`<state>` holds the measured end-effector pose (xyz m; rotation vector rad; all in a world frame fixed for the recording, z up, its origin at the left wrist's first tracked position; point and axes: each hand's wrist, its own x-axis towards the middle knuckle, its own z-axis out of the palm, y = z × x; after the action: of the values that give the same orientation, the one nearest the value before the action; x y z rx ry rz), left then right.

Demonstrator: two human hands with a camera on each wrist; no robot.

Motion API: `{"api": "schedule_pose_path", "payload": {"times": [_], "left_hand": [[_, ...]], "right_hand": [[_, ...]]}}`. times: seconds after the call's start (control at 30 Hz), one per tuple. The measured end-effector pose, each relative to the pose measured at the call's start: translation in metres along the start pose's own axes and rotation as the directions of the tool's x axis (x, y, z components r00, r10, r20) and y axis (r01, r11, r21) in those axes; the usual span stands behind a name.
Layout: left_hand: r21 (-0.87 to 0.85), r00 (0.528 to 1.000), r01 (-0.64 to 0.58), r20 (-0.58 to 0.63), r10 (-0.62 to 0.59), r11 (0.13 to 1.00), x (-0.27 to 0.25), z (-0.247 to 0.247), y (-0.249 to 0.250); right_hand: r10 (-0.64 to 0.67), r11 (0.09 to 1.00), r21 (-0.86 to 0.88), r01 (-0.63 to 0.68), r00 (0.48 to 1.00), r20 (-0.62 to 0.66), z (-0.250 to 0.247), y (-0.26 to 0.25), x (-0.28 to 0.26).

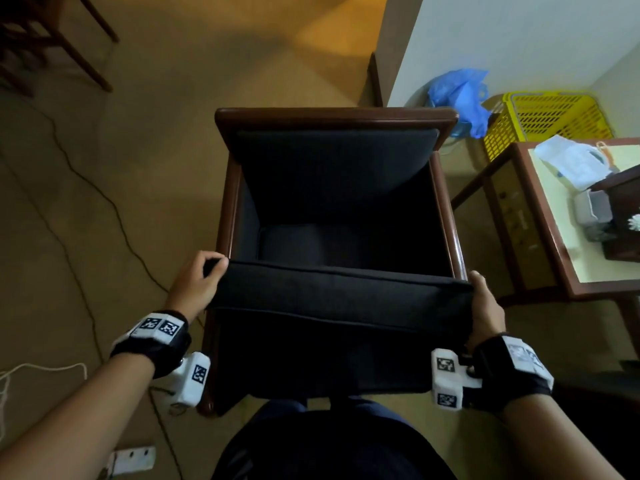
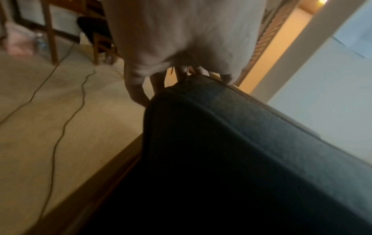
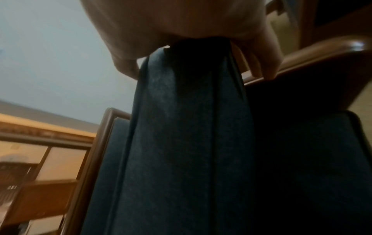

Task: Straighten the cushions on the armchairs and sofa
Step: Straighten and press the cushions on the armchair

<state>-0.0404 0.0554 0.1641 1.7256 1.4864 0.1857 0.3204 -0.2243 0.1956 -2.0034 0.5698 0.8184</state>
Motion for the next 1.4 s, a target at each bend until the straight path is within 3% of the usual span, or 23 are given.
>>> {"api": "schedule_pose_path", "payload": {"times": [0.1, 0.2, 0.3, 0.37, 0.57, 0.7, 0.9, 1.1, 1.17, 1.27, 1.33, 1.4], "left_hand": [[-0.238, 0.978, 0.188, -0.039, -0.203, 0.953, -0.011, 0.015, 0.001], [-0.373, 0.916, 0.36, -0.033, -0.4, 0.855, -0.017, 0.026, -0.008], [-0.502, 0.809, 0.581, 0.27, -0.523, 0.64, -0.021, 0.024, -0.013], [-0.505, 0.759, 0.648, 0.37, -0.535, 0.57, -0.021, 0.018, -0.01], [-0.525, 0.748, 0.65, 0.314, -0.585, 0.549, -0.019, 0.003, 0.012], [-0.594, 0.787, 0.586, 0.255, -0.561, 0.551, -0.008, -0.009, 0.045], [-0.67, 0.863, 0.451, 0.157, -0.481, 0.59, 0.02, -0.017, 0.091], [-0.683, 0.839, 0.472, 0.155, -0.521, 0.558, 0.061, 0.019, 0.08], [-0.674, 0.824, 0.508, 0.198, -0.531, 0.536, 0.058, 0.031, 0.075], [-0.644, 0.748, 0.613, 0.286, -0.598, 0.458, 0.043, 0.045, 0.068], [-0.622, 0.714, 0.653, 0.316, -0.625, 0.432, 0.033, 0.054, 0.058], [-0.619, 0.713, 0.65, 0.294, -0.637, 0.441, 0.03, 0.057, 0.054]], "right_hand": [[0.072, 0.995, 0.069, -0.074, 0.997, 0.034, -0.006, 0.012, 0.006], [0.109, 0.988, 0.11, -0.109, 0.994, 0.011, -0.01, 0.02, 0.005], [0.128, 0.981, 0.146, -0.125, 0.992, -0.01, -0.008, 0.015, -0.007], [0.109, 0.984, 0.15, -0.099, 0.992, -0.058, -0.007, 0.01, -0.009], [0.033, 0.993, 0.117, -0.019, 0.991, -0.126, 0.003, -0.02, -0.007], [-0.076, 0.992, 0.09, 0.086, 0.991, -0.112, 0.019, -0.073, -0.001], [-0.11, 0.983, 0.145, 0.117, 0.992, -0.056, 0.034, -0.107, 0.018], [-0.109, 0.994, 0.021, 0.107, 0.981, 0.158, 0.073, -0.102, 0.064], [-0.051, 0.999, 0.014, 0.05, 0.991, 0.126, 0.079, -0.08, 0.096], [0.077, 0.995, 0.054, -0.078, 0.997, 0.031, 0.08, -0.042, 0.127], [0.155, 0.987, 0.046, -0.154, 0.987, -0.031, 0.078, -0.035, 0.114], [0.176, 0.984, 0.036, -0.174, 0.982, -0.068, 0.078, -0.041, 0.091]]}}
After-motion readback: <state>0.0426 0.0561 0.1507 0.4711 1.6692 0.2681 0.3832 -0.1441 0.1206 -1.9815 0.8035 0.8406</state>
